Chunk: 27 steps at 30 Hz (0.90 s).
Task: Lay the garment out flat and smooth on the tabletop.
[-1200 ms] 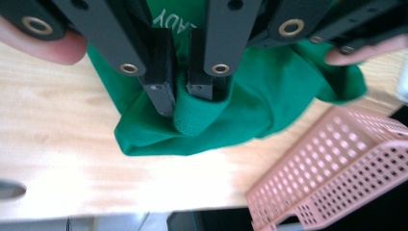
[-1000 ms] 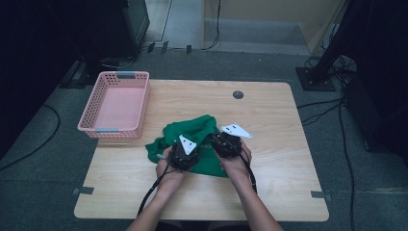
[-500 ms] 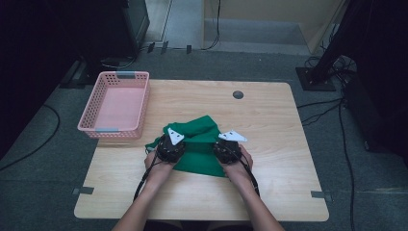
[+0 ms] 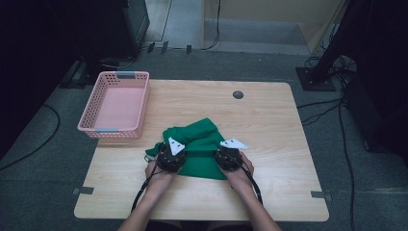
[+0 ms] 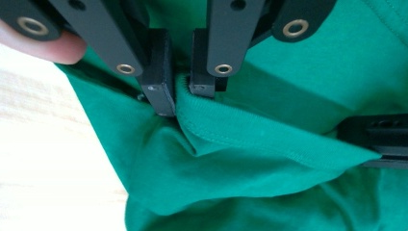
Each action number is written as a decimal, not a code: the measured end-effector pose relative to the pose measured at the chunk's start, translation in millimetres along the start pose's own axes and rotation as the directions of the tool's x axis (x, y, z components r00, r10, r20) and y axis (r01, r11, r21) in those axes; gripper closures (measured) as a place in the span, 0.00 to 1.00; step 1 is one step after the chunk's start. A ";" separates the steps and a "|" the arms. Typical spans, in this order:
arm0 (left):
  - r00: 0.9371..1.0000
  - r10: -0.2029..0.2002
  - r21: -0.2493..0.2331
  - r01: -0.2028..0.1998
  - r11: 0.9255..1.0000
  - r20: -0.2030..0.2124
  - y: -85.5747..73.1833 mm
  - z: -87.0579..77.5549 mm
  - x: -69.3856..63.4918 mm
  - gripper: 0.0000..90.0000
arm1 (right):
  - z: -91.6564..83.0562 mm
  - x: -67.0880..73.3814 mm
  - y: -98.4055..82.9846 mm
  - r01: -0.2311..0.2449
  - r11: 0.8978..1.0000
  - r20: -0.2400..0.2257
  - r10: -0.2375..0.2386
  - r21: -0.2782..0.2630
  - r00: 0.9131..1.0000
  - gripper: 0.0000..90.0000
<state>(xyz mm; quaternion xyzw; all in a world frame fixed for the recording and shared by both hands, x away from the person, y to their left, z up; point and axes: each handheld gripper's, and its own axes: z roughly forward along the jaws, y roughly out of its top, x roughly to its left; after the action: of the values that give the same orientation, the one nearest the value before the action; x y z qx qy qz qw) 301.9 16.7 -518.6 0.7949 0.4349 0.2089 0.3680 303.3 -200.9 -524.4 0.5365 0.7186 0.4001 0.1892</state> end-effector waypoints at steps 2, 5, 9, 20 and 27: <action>0.999 -0.017 0.001 0.017 1.000 0.029 -5.5 -6.9 -3.4 0.95 | -6.9 -1.2 -5.7 0.004 1.000 -0.011 -0.004 0.002 1.000 0.93; 0.999 -0.006 0.003 0.006 1.000 0.048 -15.1 -18.3 -15.8 0.95 | -20.7 0.1 -16.7 0.054 0.999 -0.023 -0.053 0.009 0.998 0.93; 0.996 0.007 0.010 -0.008 1.000 0.085 -26.7 -33.2 -35.5 0.95 | -40.9 -1.3 -32.8 0.074 0.997 -0.039 -0.074 0.011 0.997 0.93; 0.987 0.003 -0.002 -0.002 1.000 0.158 -12.1 -54.4 -45.4 0.94 | -77.6 -9.9 -36.4 0.059 0.998 -0.058 -0.061 -0.034 0.996 0.93; 0.995 0.002 -0.105 0.009 0.994 0.102 49.2 -52.6 -23.2 0.94 | -84.7 -14.8 26.1 0.042 0.992 -0.050 -0.049 -0.121 0.998 0.93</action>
<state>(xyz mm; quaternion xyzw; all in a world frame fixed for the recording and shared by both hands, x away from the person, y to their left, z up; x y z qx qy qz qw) 281.7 1.1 -447.4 0.7832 0.4051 0.1900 0.4317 265.3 -243.3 -454.9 0.4969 0.7101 0.4522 0.2109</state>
